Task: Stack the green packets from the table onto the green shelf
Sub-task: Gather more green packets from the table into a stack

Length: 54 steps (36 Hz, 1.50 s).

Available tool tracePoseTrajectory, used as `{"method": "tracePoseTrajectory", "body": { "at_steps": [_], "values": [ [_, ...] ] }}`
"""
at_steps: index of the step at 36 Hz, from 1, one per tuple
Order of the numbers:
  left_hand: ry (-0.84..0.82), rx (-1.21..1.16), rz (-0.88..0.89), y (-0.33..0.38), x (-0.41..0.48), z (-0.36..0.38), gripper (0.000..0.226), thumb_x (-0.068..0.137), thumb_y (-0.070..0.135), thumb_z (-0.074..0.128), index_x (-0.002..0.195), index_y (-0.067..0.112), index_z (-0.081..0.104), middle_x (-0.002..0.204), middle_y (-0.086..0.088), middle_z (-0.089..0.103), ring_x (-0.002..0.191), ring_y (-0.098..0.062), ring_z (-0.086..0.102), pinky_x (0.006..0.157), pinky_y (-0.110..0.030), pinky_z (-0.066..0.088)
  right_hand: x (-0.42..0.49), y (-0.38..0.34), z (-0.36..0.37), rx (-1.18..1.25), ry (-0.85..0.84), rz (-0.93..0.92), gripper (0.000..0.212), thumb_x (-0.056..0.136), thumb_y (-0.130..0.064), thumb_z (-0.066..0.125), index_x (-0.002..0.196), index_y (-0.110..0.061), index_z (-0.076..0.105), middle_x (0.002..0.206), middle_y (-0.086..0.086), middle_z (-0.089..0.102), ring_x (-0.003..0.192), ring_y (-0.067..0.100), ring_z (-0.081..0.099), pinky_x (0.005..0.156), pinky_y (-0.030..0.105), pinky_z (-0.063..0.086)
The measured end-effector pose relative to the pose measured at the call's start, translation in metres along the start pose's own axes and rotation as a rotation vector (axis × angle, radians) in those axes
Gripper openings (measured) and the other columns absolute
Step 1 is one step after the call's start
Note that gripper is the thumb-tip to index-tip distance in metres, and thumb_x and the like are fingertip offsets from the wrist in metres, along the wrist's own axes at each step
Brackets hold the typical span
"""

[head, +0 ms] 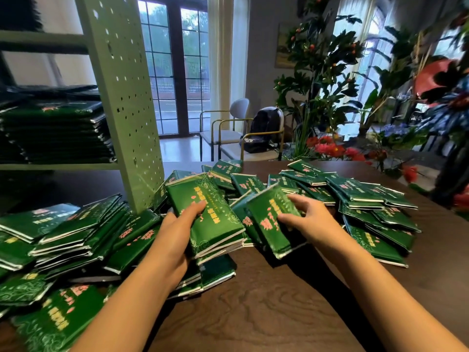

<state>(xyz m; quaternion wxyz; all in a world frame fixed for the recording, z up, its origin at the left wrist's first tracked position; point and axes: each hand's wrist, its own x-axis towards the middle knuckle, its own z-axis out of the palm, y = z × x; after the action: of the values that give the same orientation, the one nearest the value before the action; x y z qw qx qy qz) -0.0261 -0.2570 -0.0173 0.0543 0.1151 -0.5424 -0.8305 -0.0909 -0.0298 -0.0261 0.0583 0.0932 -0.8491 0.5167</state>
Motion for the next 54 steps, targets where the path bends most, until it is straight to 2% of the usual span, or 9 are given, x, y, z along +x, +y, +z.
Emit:
{"method": "tracePoseTrajectory", "body": {
  "at_steps": [7, 16, 22, 27, 32, 36, 41, 46, 54],
  "values": [
    [-0.028, -0.029, 0.008, 0.002, -0.001, 0.000, 0.079, 0.063, 0.034, 0.078, 0.132, 0.011, 0.049, 0.119, -0.012, 0.067, 0.112, -0.031, 0.063, 0.103, -0.052, 0.044, -0.008, -0.007, 0.003, -0.085, -0.169, 0.063, 0.031, 0.082, -0.009, 0.069, 0.112, 0.001, 0.062, 0.108, 0.018, 0.069, 0.088, 0.020, 0.066, 0.086, 0.041, 0.053],
    [0.008, -0.023, -0.022, -0.002, 0.003, -0.002, 0.042, 0.087, 0.019, 0.066, 0.127, 0.010, 0.053, 0.110, -0.015, 0.071, 0.102, -0.033, 0.067, 0.098, -0.053, 0.049, -0.011, -0.013, 0.001, 0.373, -0.122, 0.097, 0.014, 0.093, -0.008, 0.054, 0.092, -0.011, 0.067, 0.090, 0.008, 0.073, 0.072, 0.015, 0.068, 0.066, 0.025, 0.054],
    [0.021, 0.049, 0.044, -0.012, 0.016, -0.007, 0.117, 0.041, 0.049, 0.081, 0.146, 0.025, 0.036, 0.135, -0.010, 0.057, 0.122, -0.031, 0.056, 0.105, -0.054, 0.041, -0.015, -0.026, 0.002, 0.832, -0.146, 0.218, 0.017, 0.090, -0.012, 0.053, 0.102, -0.009, 0.064, 0.090, 0.008, 0.072, 0.077, 0.018, 0.069, 0.074, 0.035, 0.056],
    [-0.003, 0.107, 0.089, -0.019, 0.020, -0.008, 0.095, 0.058, 0.048, 0.076, 0.141, 0.020, 0.041, 0.132, -0.010, 0.060, 0.117, -0.030, 0.060, 0.103, -0.052, 0.045, -0.021, -0.027, 0.014, 0.946, -0.251, 0.230, 0.028, 0.073, -0.022, 0.059, 0.097, -0.008, 0.067, 0.089, 0.009, 0.072, 0.076, 0.019, 0.070, 0.066, 0.033, 0.059],
    [-0.008, 0.169, 0.113, -0.020, 0.019, -0.005, 0.122, 0.044, 0.070, 0.077, 0.149, 0.033, 0.029, 0.150, -0.005, 0.044, 0.135, -0.030, 0.044, 0.110, -0.054, 0.035, -0.028, -0.032, 0.031, 0.912, -0.296, 0.225, 0.025, 0.072, -0.021, 0.061, 0.092, -0.007, 0.067, 0.085, 0.009, 0.071, 0.074, 0.019, 0.068, 0.071, 0.037, 0.057],
    [-0.029, 0.085, 0.122, -0.018, 0.008, 0.004, 0.101, 0.084, 0.059, 0.060, 0.156, 0.024, 0.000, 0.162, 0.001, 0.019, 0.148, -0.022, 0.021, 0.120, -0.047, 0.018, -0.032, -0.035, 0.039, 0.908, -0.280, 0.215, 0.014, 0.083, -0.015, 0.058, 0.089, -0.005, 0.066, 0.079, 0.009, 0.071, 0.069, 0.018, 0.069, 0.068, 0.034, 0.058],
    [-0.017, 0.163, 0.178, -0.020, 0.005, 0.004, 0.141, 0.037, 0.080, 0.077, 0.154, 0.029, 0.016, 0.147, -0.001, 0.048, 0.134, -0.025, 0.046, 0.111, -0.052, 0.036, -0.037, -0.036, 0.045, 0.757, -0.268, 0.150, 0.018, 0.091, -0.010, 0.055, 0.097, 0.003, 0.066, 0.087, 0.015, 0.073, 0.071, 0.021, 0.069, 0.066, 0.030, 0.058],
    [-0.023, 0.193, 0.192, -0.019, 0.004, 0.007, 0.115, 0.060, 0.056, 0.078, 0.153, 0.027, 0.018, 0.140, 0.001, 0.054, 0.127, -0.022, 0.051, 0.111, -0.049, 0.037, -0.036, -0.035, 0.048, 0.720, -0.171, 0.089, 0.013, 0.092, -0.009, 0.055, 0.089, -0.010, 0.068, 0.090, 0.013, 0.073, 0.073, 0.018, 0.069, 0.073, 0.033, 0.056],
    [-0.037, 0.275, 0.239, -0.026, 0.009, 0.003, 0.128, 0.036, 0.074, 0.081, 0.145, 0.029, 0.032, 0.140, -0.002, 0.054, 0.128, -0.025, 0.053, 0.108, -0.051, 0.040, -0.034, -0.034, 0.044, 0.743, -0.156, 0.049, 0.019, 0.094, -0.005, 0.049, 0.102, -0.014, 0.063, 0.095, 0.005, 0.074, 0.081, 0.015, 0.070, 0.071, 0.028, 0.058]
  ]
}}
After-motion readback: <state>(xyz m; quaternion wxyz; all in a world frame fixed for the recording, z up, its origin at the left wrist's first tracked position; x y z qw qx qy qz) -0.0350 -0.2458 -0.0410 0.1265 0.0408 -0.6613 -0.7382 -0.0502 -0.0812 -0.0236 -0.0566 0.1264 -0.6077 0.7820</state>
